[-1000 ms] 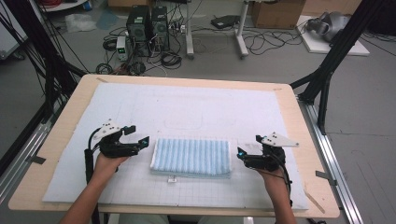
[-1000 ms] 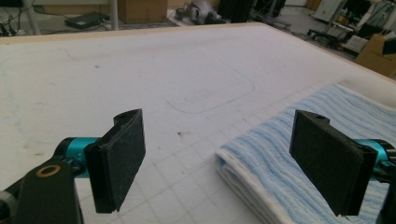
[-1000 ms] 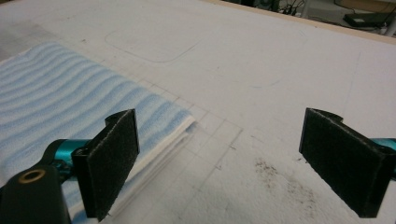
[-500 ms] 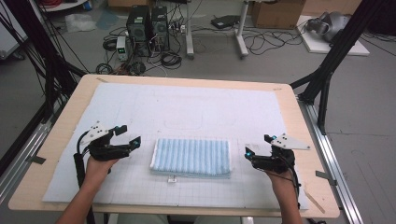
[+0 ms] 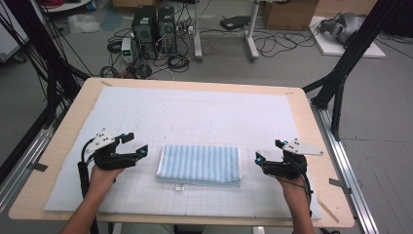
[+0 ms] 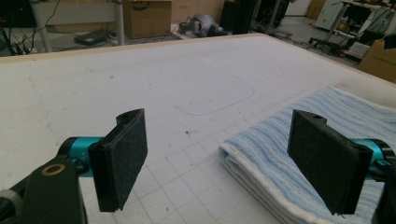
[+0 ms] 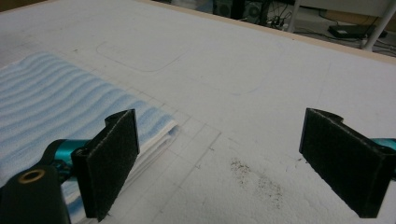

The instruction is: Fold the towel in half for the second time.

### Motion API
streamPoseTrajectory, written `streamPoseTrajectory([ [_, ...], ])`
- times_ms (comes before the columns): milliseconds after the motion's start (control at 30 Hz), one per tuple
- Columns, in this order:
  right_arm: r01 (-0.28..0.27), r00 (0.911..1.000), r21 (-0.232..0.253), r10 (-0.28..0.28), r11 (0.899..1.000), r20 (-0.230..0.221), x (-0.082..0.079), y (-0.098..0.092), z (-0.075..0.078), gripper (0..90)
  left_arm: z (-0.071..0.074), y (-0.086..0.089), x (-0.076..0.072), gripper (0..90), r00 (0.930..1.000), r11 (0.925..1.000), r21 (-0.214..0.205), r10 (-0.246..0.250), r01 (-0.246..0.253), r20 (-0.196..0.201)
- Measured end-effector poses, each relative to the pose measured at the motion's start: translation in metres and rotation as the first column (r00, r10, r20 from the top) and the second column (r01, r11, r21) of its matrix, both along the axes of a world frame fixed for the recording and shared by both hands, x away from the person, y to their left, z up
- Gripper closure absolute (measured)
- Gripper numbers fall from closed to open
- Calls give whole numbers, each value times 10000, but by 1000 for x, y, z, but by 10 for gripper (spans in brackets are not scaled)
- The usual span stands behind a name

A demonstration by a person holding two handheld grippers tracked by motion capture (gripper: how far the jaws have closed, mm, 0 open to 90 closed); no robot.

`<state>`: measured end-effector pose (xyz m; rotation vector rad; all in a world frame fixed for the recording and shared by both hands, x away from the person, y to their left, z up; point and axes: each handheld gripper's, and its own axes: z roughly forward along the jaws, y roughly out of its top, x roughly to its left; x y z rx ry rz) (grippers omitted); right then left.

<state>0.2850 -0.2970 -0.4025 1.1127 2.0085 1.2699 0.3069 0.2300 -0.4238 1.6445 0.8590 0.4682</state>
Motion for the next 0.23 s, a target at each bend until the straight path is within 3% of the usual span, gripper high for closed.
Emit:
streamPoseTrajectory([
  [233,-23,10000,14,23,10000,-82,0,1,-1,112,-1,0,1,233,9999,9999,54,-121,121,-39],
])
